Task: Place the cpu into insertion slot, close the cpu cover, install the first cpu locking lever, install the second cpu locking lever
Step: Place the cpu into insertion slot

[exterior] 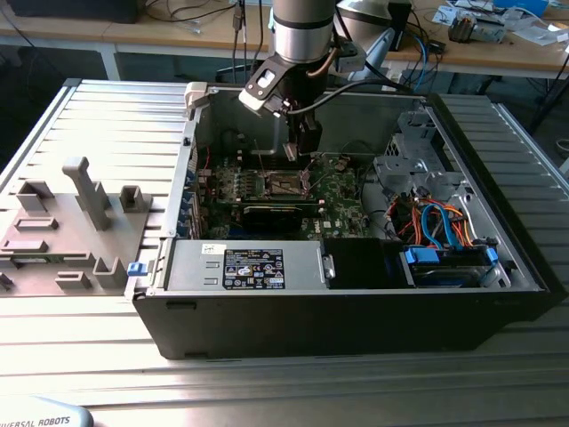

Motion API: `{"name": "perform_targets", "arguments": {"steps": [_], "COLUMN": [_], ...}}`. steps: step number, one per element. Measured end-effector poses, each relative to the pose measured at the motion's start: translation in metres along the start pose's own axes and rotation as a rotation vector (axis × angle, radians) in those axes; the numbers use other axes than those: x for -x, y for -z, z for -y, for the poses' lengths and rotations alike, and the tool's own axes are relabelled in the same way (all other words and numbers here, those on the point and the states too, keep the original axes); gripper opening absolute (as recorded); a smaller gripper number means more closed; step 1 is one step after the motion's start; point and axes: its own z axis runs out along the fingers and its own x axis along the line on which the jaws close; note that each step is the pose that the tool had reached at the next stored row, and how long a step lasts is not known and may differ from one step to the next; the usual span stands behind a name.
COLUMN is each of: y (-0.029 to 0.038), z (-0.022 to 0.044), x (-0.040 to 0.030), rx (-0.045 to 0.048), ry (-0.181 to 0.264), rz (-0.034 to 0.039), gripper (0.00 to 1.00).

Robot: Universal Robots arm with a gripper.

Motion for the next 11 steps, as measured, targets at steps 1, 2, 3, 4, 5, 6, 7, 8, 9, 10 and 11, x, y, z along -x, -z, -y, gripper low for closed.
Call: {"name": "perform_targets", "arguments": {"steps": [1,2,3,4,5,6,7,8,9,10,11], "y": [0.0,-0.0003,-0.0005,-0.0005,-0.0006,-0.0006,-0.0007,-0.0008,-0.0008,-0.0009,-0.001], "z": [0.0,0.0,0.0,0.0,0.0,0.0001,0.0001,0.0001,0.0001,0.0001,0.0001], "x": [0.0,0.0,0.0,0.0,0.0,0.0,0.0,0.0,0.0,0.0,0.0], "rx": [0.0,0.0001,0.0001,0.0001,0.0001,0.0001,0.0001,0.0001,0.0001,0.0002,0.0002], "ry": [0.0,-0.003,-0.005,-0.005,-0.006,-0.006,-0.007,-0.007,-0.008,-0.009,-0.009], "rz": [0.0,0.0002,0.0004,0.0004,0.0005,0.0005,0.0005,0.0006,0.0007,0.0007,0.0007], "gripper": [0.54,0.54,0.54,0.54,0.54,0.54,0.54,0.54,0.54,0.54,0.54]}}
